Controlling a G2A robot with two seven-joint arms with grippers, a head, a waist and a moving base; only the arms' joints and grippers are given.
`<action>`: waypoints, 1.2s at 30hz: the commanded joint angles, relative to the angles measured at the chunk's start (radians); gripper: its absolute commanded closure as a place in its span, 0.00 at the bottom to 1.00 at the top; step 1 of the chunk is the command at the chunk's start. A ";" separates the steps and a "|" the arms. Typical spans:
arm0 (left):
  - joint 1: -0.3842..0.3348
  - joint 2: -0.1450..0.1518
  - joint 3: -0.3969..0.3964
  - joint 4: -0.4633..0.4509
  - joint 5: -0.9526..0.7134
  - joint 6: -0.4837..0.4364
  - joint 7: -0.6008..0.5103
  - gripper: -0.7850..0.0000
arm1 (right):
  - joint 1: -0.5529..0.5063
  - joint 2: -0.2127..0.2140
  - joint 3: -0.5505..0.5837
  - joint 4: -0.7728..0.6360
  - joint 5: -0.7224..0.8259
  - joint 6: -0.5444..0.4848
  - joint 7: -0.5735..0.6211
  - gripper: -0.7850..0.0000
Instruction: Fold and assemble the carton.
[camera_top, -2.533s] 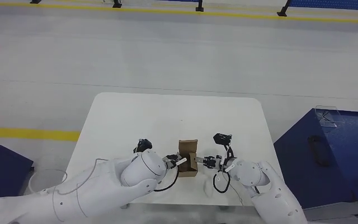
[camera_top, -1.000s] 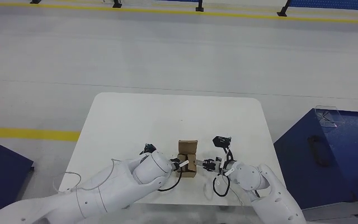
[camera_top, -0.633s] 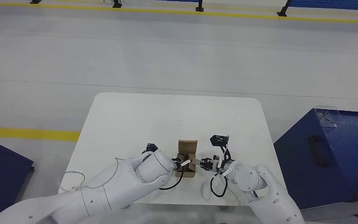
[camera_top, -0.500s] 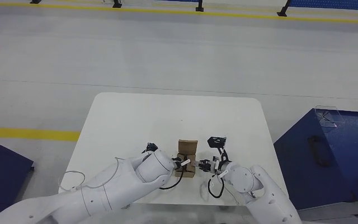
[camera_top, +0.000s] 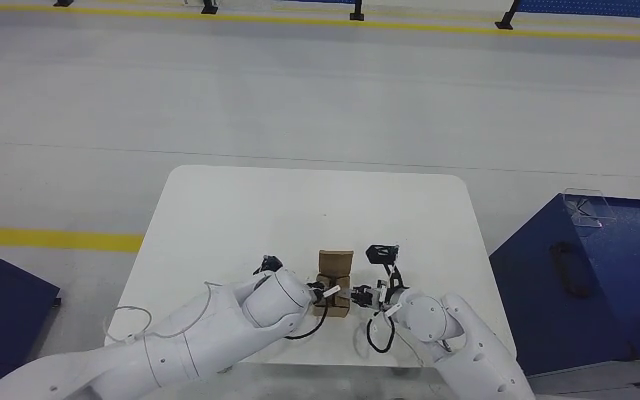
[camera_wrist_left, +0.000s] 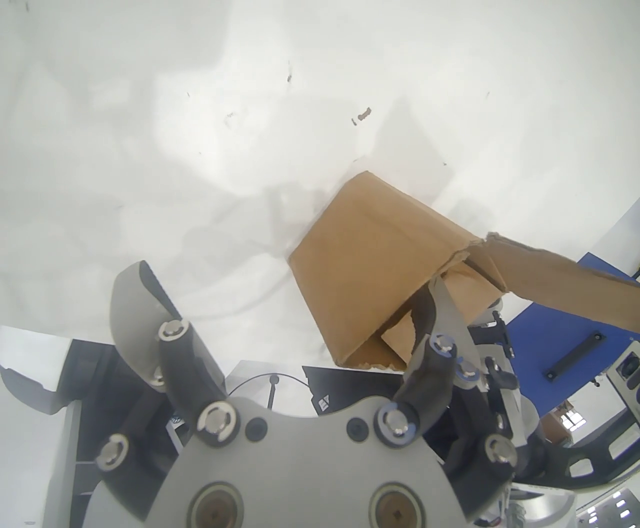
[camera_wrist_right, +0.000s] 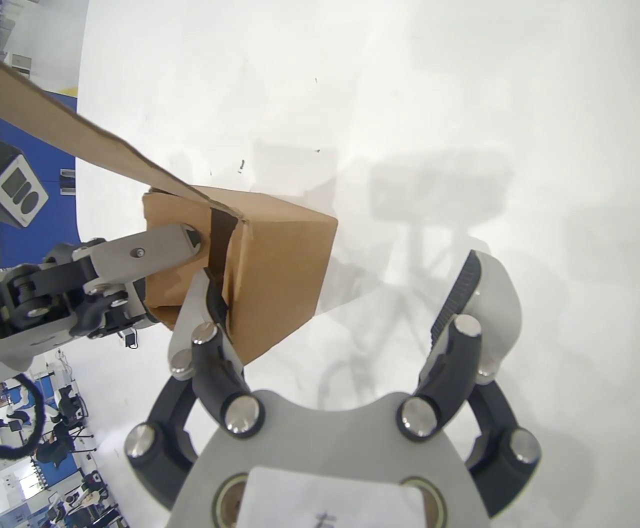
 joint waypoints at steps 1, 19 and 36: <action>-0.007 0.012 -0.001 -0.045 0.021 0.000 0.015 0.00 | -0.006 0.001 0.015 -0.009 0.025 -0.014 0.002 0.00; 0.018 0.077 -0.017 -0.211 0.233 -0.025 0.029 0.00 | -0.042 0.016 0.153 -0.017 0.208 -0.071 0.047 0.00; 0.022 0.193 -0.040 -0.030 1.065 -0.807 -0.577 0.00 | -0.127 0.039 0.279 -0.063 0.298 -0.113 0.075 0.00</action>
